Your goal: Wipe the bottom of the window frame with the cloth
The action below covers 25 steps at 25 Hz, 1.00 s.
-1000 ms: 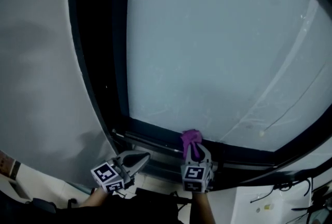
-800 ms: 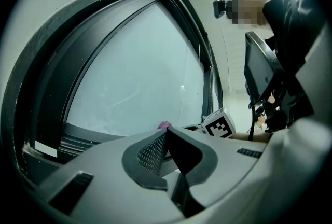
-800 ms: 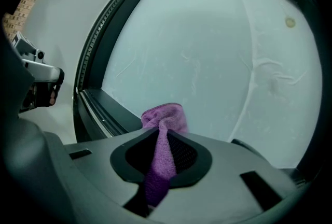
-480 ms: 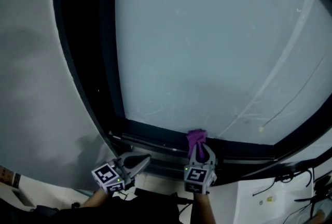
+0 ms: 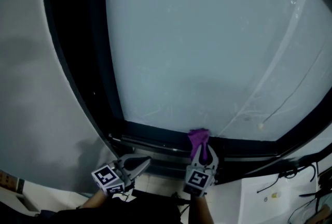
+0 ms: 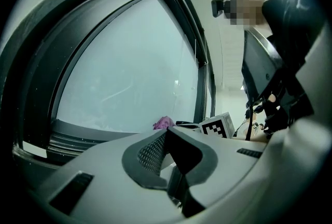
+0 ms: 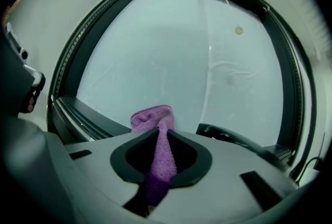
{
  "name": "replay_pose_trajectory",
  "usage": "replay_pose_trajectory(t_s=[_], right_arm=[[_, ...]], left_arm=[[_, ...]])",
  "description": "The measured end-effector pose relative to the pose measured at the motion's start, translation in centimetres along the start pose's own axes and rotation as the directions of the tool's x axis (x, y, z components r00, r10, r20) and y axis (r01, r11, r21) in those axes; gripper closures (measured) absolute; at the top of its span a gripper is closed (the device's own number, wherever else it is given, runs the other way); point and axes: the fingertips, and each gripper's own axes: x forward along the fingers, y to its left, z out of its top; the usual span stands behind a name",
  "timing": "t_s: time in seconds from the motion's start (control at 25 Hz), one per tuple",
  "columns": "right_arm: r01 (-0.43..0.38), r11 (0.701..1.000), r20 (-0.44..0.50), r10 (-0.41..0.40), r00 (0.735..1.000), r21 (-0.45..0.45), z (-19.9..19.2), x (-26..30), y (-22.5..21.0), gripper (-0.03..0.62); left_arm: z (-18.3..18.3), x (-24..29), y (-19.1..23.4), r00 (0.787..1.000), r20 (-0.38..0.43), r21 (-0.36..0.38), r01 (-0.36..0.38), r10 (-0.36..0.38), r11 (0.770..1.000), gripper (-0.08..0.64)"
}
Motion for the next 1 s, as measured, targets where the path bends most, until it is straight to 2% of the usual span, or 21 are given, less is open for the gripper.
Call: replay_pose_trajectory(t_s=[0.12,0.28,0.36,0.44,0.52,0.68,0.76,1.0], right_arm=[[0.026,0.994,0.035,-0.030,0.999,0.107,-0.1,-0.4,-0.7,0.534],[0.051,0.980,0.066,-0.065,0.996,0.192,-0.4,-1.0,-1.1,0.534],[0.069,0.962,0.071,-0.091,0.993,0.265,-0.8,-1.4,-1.8,0.534],[0.076,0.930,0.077,-0.111,0.991,0.361,-1.4,-1.8,-2.6,0.534],[0.071,0.909,0.088,-0.117,0.989,0.412,-1.8,-1.9,-3.1,0.534],[0.062,0.907,0.085,-0.106,0.991,0.417,-2.1,-2.0,-3.9,0.534],[0.043,0.916,0.071,-0.078,0.994,0.400,-2.3,-2.2,-4.0,0.534],[-0.020,0.975,0.033,0.013,0.999,0.222,-2.9,-2.3,-4.6,0.534]], left_arm=[[-0.1,-0.1,-0.2,1.000,-0.010,0.001,0.002,-0.002,1.000,0.563],[-0.2,0.0,-0.2,1.000,-0.019,0.007,0.003,-0.003,1.000,0.563],[-0.3,0.1,-0.4,1.000,-0.029,0.005,0.007,-0.007,1.000,0.563],[-0.5,0.3,-0.6,0.999,-0.041,0.004,0.015,-0.015,1.000,0.563],[-0.7,0.6,-0.8,0.999,-0.047,0.007,0.024,-0.024,1.000,0.563],[-0.7,1.4,-1.3,0.998,-0.051,0.010,0.041,-0.040,0.999,0.563],[-0.8,2.0,-1.6,0.997,-0.058,0.010,0.052,-0.051,0.999,0.563],[-1.0,4.3,-2.8,0.995,-0.065,0.010,0.079,-0.078,0.997,0.563]])
